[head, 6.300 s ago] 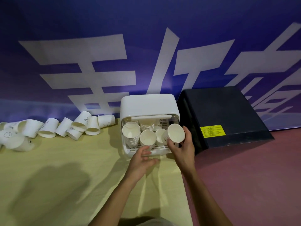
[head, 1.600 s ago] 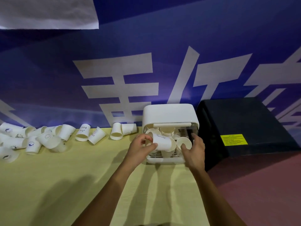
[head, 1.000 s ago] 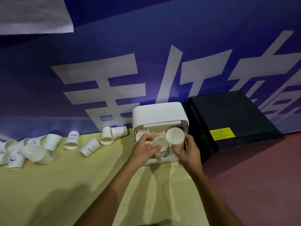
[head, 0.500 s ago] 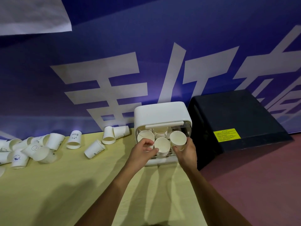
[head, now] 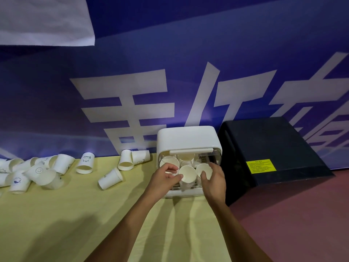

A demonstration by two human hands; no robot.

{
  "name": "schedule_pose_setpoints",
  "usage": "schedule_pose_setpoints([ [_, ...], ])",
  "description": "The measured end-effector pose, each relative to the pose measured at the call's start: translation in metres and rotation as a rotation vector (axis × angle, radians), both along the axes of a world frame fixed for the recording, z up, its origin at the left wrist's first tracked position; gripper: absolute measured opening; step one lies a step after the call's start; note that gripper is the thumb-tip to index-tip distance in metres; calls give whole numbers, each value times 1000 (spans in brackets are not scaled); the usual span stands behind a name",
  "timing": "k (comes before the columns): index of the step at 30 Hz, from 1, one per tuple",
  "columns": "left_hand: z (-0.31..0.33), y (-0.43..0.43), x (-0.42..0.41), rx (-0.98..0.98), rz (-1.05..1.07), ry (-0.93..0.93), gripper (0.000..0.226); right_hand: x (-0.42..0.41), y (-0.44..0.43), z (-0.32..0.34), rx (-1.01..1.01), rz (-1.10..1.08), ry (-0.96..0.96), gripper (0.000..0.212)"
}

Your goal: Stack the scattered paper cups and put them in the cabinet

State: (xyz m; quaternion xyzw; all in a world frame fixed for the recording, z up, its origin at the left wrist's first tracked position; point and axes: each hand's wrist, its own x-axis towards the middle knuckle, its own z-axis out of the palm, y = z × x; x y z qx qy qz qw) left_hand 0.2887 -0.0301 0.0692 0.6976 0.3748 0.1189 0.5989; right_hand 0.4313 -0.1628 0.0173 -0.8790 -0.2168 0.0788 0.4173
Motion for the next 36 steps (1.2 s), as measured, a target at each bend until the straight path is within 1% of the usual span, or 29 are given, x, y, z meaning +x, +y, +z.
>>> schedule_pose_setpoints([
  [2, -2, 2, -4, -1, 13, -8, 26, -14, 6, 12, 71, 49, -47, 30],
  [5, -2, 6, -16, 1, 33, -5, 27, -39, 22, 23, 140, 146, -99, 19],
  [9, -8, 25, -42, -7, 89, 6, 25, -78, 50, 25, 102, 369, -157, 16],
  [12, -17, 48, -67, -38, 180, 25, 25, -104, 76, 23, 78, 504, -152, 18],
  [14, -24, 65, -86, -57, 237, 32, 24, -117, 98, 18, 27, 582, -134, 22],
  [17, -36, 91, -114, -87, 320, 46, 28, -130, 135, 10, -100, 705, -130, 39],
  [19, -45, 111, -129, -81, 364, 62, 36, -135, 162, 3, -196, 734, -131, 48],
  [22, -65, 144, -145, -2, 408, 152, 33, -133, 200, -8, -325, 725, -123, 58],
  [25, -86, 172, -152, 57, 404, 238, 40, -121, 230, -19, -406, 666, -56, 68],
  [27, -96, 185, -153, 114, 392, 288, 47, -113, 246, -26, -437, 628, -45, 70],
  [30, -108, 198, -152, 218, 334, 444, 59, -104, 266, -39, -511, 627, -59, 74],
  [33, -119, 206, -150, 216, 259, 564, 78, -97, 283, -57, -594, 678, -82, 83],
  [36, -129, 207, -147, 183, 224, 579, 82, -88, 294, -74, -661, 713, -111, 91],
])
